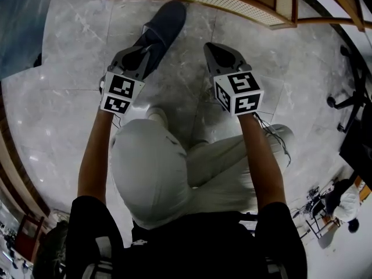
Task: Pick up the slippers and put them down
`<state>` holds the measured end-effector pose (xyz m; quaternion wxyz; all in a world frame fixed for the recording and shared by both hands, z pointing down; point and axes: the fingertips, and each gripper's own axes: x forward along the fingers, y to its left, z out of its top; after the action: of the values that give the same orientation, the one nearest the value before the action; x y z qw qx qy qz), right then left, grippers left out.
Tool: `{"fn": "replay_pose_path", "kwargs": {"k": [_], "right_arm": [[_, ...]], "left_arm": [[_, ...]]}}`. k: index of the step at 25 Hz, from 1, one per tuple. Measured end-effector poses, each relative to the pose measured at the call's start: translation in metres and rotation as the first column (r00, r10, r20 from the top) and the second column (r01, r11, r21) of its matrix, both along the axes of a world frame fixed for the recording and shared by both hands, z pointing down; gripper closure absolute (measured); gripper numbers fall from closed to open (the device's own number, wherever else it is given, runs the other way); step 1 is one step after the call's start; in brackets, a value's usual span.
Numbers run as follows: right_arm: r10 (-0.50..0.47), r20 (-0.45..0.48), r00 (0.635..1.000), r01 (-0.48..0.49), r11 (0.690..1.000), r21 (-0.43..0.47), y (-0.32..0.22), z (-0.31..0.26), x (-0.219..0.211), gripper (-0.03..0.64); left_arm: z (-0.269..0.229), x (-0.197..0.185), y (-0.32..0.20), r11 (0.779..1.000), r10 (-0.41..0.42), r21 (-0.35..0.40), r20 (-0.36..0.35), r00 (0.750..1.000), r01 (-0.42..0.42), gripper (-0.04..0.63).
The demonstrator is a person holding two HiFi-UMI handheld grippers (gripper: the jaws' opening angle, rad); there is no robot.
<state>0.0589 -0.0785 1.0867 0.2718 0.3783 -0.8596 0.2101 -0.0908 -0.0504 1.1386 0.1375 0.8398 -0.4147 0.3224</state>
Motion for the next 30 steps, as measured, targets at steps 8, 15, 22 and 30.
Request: {"fn": "replay_pose_path", "kwargs": {"k": [8, 15, 22, 30], "right_arm": [[0.001, -0.030, 1.000, -0.002, 0.999, -0.041, 0.009, 0.018, 0.007, 0.619], [0.003, -0.034, 0.999, -0.005, 0.998, -0.065, 0.017, 0.031, 0.006, 0.619], [0.022, -0.034, 0.999, -0.024, 0.996, -0.080, 0.018, 0.037, 0.011, 0.618], [0.045, -0.031, 0.999, -0.048, 0.994, -0.095, 0.017, 0.044, 0.015, 0.618]], "left_arm": [[0.035, 0.004, 0.008, 0.998, -0.010, -0.066, 0.015, 1.000, 0.010, 0.572], [0.051, 0.005, 0.009, 0.995, -0.004, -0.096, 0.010, 1.000, 0.005, 0.572], [0.062, -0.004, 0.007, 0.991, -0.045, -0.130, -0.013, 0.999, 0.043, 0.572], [0.070, -0.007, 0.008, 0.982, -0.050, -0.182, -0.021, 0.999, 0.045, 0.571]]}}
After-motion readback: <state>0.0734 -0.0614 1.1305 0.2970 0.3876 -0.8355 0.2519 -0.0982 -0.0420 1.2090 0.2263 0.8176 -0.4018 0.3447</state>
